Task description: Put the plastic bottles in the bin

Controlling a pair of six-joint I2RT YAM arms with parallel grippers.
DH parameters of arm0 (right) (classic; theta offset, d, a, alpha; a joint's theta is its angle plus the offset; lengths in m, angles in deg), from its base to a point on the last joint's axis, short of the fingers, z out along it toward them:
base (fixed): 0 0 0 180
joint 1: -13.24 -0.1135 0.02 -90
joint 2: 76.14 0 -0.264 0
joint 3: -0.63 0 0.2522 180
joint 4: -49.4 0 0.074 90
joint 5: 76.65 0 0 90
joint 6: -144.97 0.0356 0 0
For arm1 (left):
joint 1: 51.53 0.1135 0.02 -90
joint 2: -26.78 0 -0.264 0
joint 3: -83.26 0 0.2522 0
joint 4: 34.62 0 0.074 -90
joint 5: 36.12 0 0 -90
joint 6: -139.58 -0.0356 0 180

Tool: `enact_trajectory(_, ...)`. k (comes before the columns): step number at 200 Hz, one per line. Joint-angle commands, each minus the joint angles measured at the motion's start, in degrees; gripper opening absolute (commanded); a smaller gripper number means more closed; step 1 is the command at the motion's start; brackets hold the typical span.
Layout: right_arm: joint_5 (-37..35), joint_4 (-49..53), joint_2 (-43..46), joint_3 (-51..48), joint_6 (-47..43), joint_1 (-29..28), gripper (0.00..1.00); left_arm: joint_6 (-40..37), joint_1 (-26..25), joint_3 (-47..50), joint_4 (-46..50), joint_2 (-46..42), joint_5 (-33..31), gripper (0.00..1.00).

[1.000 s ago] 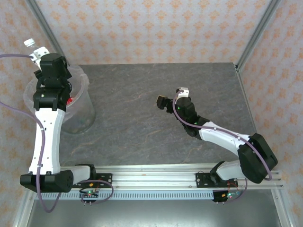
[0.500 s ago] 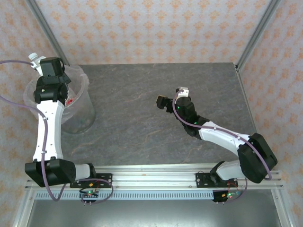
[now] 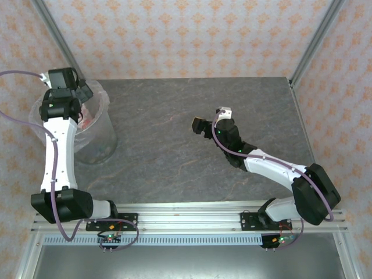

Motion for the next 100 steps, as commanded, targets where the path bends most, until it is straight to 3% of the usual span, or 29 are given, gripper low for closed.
enact_trajectory(1,-0.2,0.5,-0.2,1.9,0.2,0.1,0.99,0.4,1.7,-6.3,2.7,3.2,-6.1,1.0)
enact_trajectory(18,-0.1,0.6,-0.4,2.0,-0.1,0.0,0.99,0.6,3.4,-9.9,3.2,6.4,-9.1,1.0)
enact_trajectory(56,0.3,2.4,-1.3,3.9,-0.8,0.1,0.99,4.1,10.3,-15.8,3.7,13.5,-1.2,1.0)
enact_trajectory(100,1.4,3.8,-3.0,6.7,-0.3,-0.1,0.99,3.5,11.3,-20.6,3.6,21.1,1.7,1.0)
